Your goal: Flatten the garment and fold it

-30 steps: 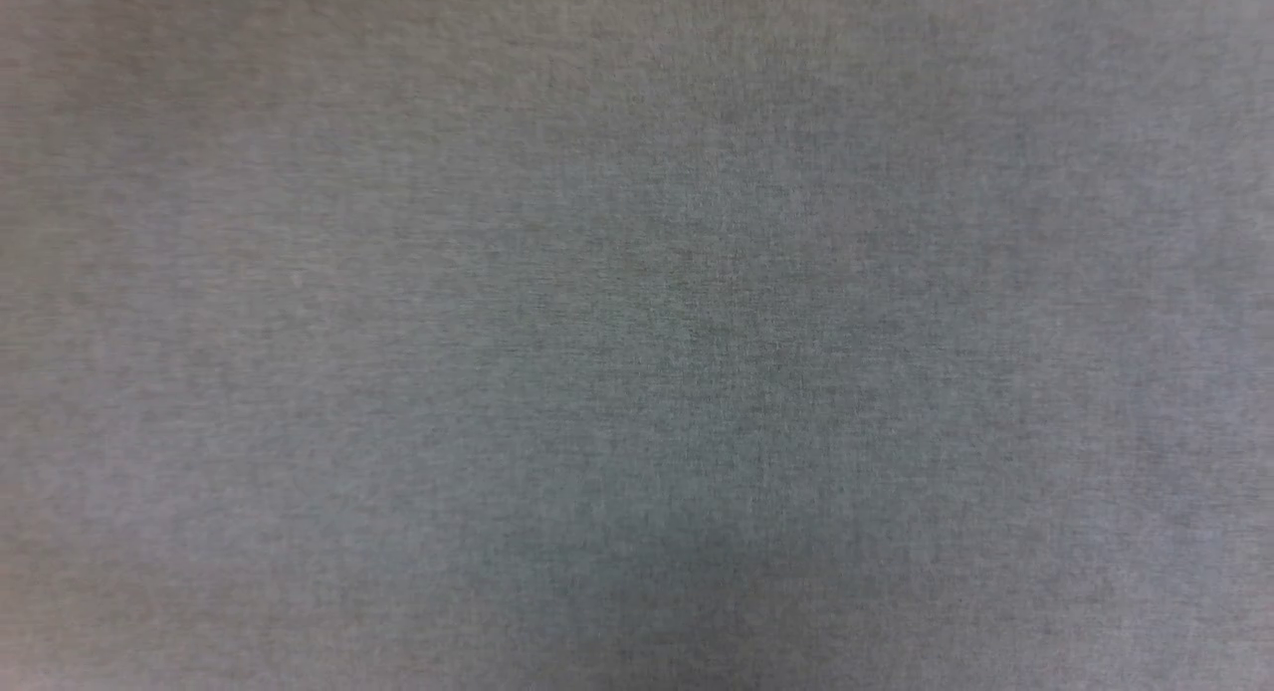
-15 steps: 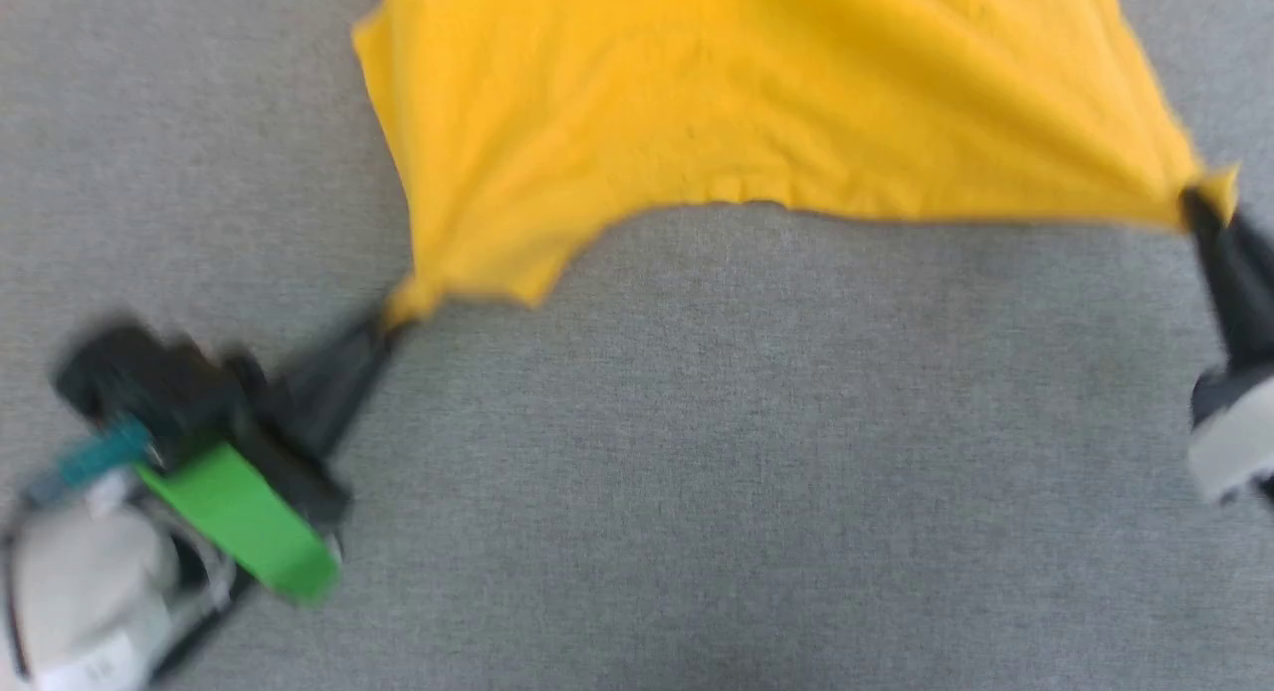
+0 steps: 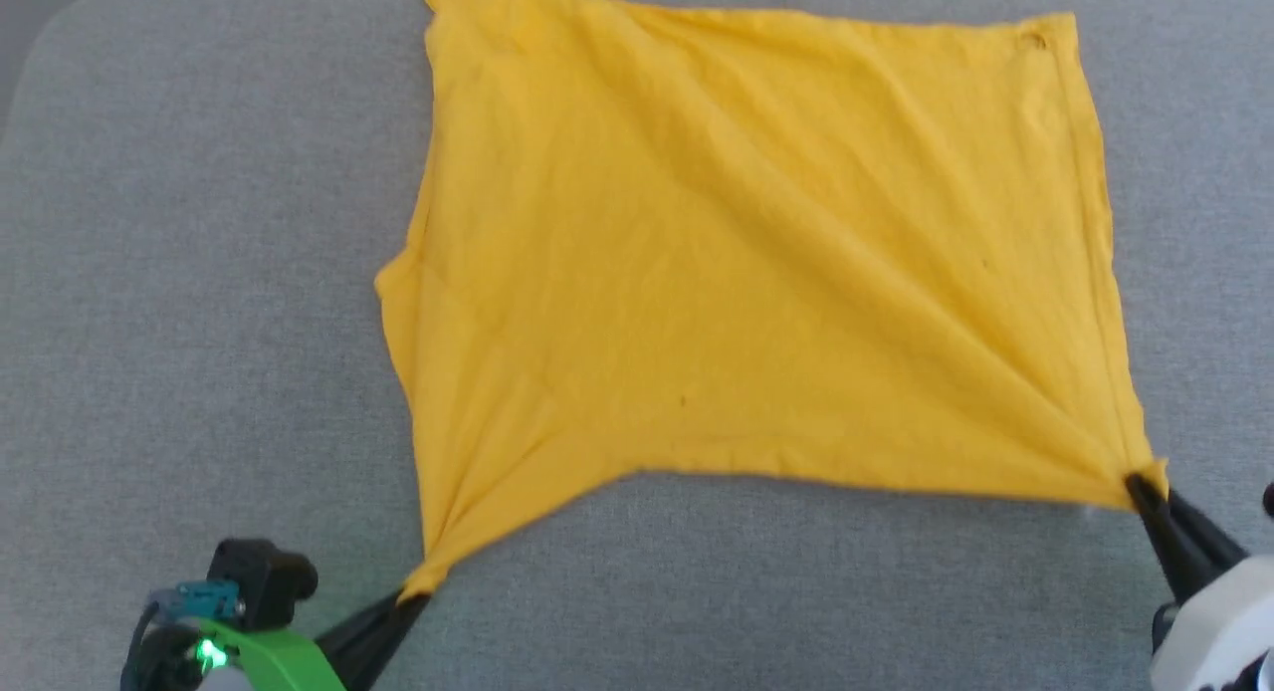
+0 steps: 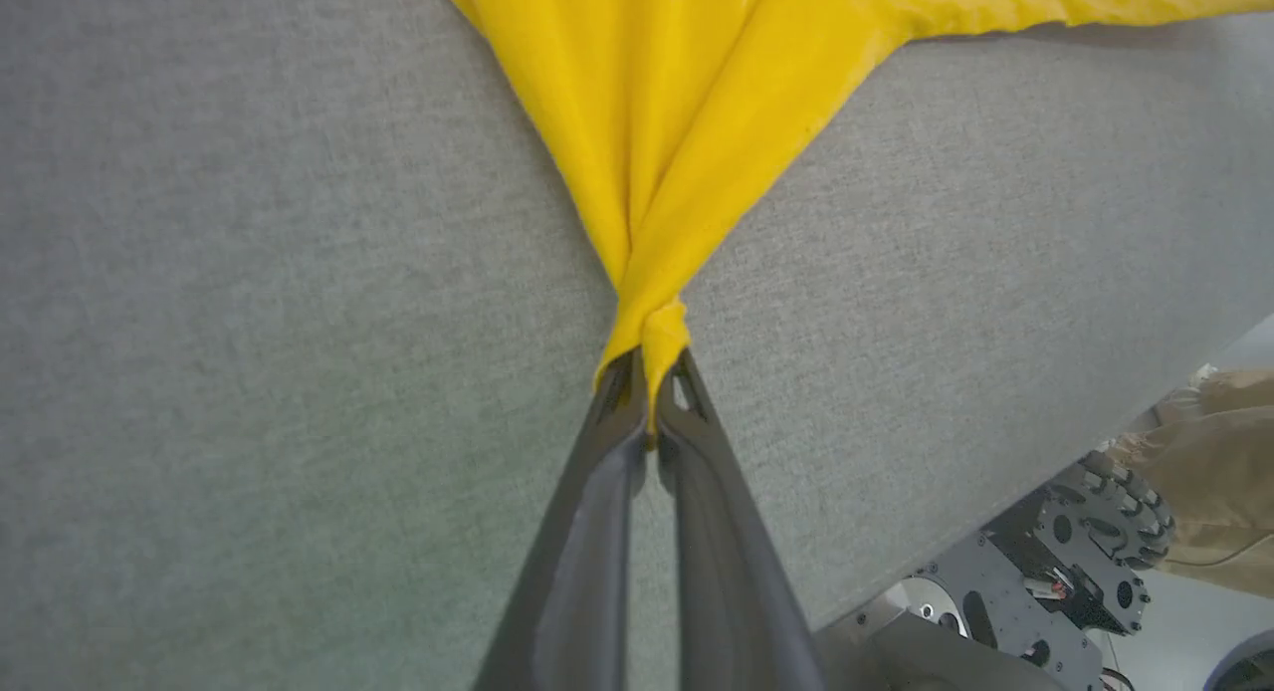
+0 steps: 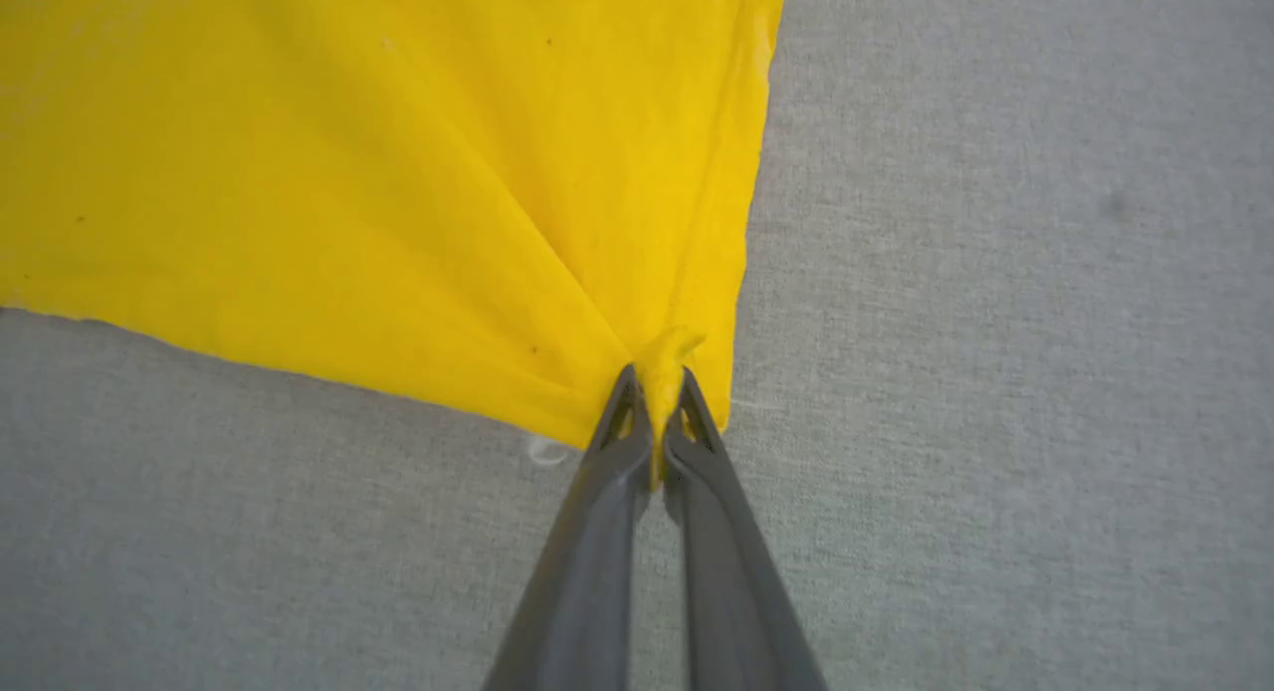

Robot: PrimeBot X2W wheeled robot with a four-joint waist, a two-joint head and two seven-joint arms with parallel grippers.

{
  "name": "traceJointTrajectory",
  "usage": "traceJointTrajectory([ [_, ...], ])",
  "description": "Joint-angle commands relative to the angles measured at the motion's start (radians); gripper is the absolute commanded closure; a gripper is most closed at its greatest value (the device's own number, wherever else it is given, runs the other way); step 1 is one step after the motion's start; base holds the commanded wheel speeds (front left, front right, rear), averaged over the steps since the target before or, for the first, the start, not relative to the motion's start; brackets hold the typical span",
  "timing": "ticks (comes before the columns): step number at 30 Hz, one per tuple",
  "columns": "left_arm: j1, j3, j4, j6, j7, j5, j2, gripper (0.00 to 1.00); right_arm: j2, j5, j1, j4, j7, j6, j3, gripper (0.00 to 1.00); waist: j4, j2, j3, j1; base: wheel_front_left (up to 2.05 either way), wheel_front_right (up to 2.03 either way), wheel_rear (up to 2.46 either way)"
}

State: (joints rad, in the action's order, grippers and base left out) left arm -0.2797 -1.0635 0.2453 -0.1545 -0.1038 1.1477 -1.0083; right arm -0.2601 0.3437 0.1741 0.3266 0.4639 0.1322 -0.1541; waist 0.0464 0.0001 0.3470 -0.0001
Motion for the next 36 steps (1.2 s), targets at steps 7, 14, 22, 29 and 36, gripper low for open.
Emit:
traceJointTrajectory([
  [7,0.107,-0.028,0.044,-0.049,0.084,0.147,-0.038,1.0,0.007,0.015,0.126,-0.026,0.076,-0.002,-0.002,1.0,0.002,-0.0001,-0.066,0.0001,0.0,0.0,0.0],
  [14,0.17,-0.075,0.061,-0.069,0.155,0.218,-0.04,1.0,0.012,0.027,0.225,-0.06,0.205,-0.002,0.02,1.0,0.002,-0.0001,-0.095,0.0001,0.0,0.0,0.0],
  [22,0.246,-0.084,0.07,-0.064,0.166,0.325,-0.075,1.0,0.035,0.053,0.306,-0.05,0.298,-0.002,-0.026,1.0,0.002,-0.0001,-0.138,0.0001,0.0,0.0,0.0],
  [29,0.197,-0.014,0.11,-0.051,0.059,0.265,-0.096,1.0,0.024,0.042,0.267,0.014,0.227,-0.002,-0.056,1.0,0.008,-0.0001,-0.15,0.0001,0.0,0.0,0.0],
  [36,0.1,0.066,0.122,-0.054,-0.047,0.14,-0.118,1.0,-0.025,-0.004,0.141,0.058,0.098,-0.002,-0.062,1.0,-0.007,-0.0001,-0.1,0.0001,0.0,0.0,0.0],
])
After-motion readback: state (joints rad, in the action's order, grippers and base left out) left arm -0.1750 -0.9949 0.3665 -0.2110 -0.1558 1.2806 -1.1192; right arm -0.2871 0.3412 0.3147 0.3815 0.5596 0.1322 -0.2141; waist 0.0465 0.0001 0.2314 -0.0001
